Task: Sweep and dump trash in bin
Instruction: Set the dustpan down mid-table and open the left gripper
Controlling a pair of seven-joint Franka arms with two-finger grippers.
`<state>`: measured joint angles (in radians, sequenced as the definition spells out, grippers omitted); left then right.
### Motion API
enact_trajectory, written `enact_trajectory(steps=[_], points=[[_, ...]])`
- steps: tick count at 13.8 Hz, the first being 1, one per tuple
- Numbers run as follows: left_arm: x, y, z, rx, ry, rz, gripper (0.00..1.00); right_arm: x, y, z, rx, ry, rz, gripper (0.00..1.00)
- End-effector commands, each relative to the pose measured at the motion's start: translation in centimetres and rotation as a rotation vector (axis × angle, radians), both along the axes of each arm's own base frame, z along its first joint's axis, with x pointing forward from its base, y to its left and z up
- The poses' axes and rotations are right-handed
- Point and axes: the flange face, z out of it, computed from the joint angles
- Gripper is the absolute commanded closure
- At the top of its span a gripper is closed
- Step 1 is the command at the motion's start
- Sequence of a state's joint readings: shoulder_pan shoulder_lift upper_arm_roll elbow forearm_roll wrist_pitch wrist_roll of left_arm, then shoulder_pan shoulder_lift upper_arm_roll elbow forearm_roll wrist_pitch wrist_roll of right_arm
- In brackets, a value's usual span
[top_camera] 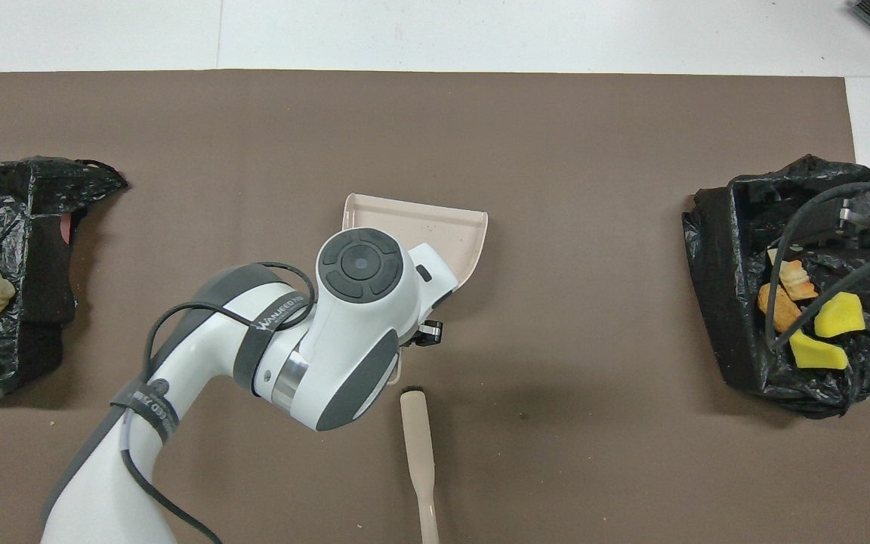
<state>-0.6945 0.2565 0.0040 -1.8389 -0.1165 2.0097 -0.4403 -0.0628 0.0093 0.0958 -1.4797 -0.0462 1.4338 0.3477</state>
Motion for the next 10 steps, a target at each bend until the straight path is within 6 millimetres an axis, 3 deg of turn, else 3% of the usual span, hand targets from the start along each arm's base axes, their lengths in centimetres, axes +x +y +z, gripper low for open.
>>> enact_trajectory(steps=[1,2,3,8,10], points=[[0.0,-1.7,-1.8,-0.016,-0.016,0.078,1.00,-0.4,-0.2,0.0,0.023,-0.009,0.023,0.00],[0.4,-1.5,-2.1,-0.023,-0.023,0.096,1.00,-0.4,-0.2,0.0,0.023,-0.009,0.023,0.00],[0.6,-1.1,-2.1,-0.029,-0.022,0.101,0.03,-0.4,-0.2,0.1,0.023,-0.010,0.023,0.00],[3.3,3.0,1.4,-0.045,-0.038,0.164,0.00,-0.4,-0.3,0.1,0.023,-0.011,0.021,0.00],[5.6,7.1,2.3,-0.032,-0.023,0.230,0.00,-0.4,-0.2,0.1,0.023,-0.010,0.023,0.00]])
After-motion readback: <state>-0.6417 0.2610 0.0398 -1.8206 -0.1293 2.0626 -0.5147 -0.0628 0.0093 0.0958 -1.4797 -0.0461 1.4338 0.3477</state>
